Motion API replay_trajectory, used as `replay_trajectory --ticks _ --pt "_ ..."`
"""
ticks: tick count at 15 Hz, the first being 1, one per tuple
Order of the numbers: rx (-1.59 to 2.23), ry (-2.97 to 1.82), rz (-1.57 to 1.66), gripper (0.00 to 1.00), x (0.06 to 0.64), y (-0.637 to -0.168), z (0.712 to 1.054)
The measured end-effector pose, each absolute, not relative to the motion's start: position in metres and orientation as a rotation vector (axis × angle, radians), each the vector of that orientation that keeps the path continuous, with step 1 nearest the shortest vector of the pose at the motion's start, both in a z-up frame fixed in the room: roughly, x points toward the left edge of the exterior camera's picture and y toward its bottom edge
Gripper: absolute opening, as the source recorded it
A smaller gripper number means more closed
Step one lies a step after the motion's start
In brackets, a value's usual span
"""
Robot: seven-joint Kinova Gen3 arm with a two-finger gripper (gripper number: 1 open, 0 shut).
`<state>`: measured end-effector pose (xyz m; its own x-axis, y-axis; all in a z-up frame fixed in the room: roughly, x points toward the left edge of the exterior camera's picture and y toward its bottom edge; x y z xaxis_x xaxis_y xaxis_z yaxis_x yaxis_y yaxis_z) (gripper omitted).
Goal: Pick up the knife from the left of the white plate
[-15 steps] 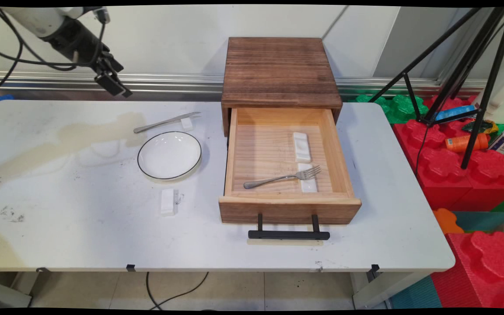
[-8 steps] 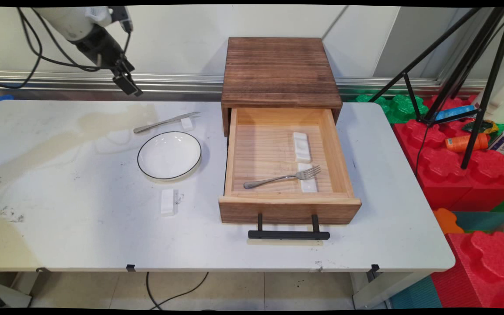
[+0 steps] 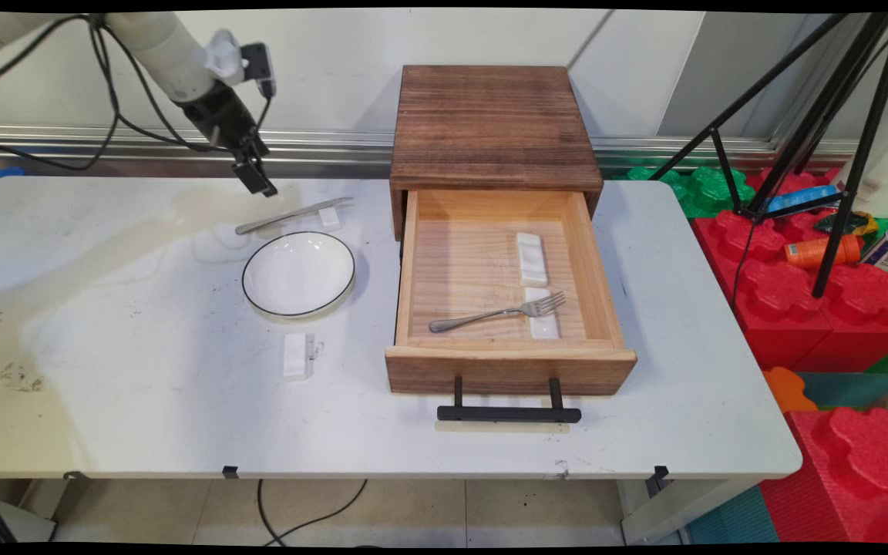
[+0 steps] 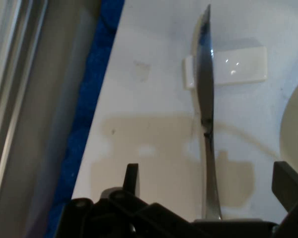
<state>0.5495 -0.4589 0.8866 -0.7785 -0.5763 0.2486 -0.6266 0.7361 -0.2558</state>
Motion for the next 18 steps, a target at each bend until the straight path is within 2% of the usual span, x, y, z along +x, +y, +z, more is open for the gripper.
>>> replay_trajectory --ticks 8,18 --pt "0.938 -2.804 0.393 1.0 0.536 -0.496 0.841" --pt "0.957 -2.83 0.332 1.0 0.535 -0.517 0.813"
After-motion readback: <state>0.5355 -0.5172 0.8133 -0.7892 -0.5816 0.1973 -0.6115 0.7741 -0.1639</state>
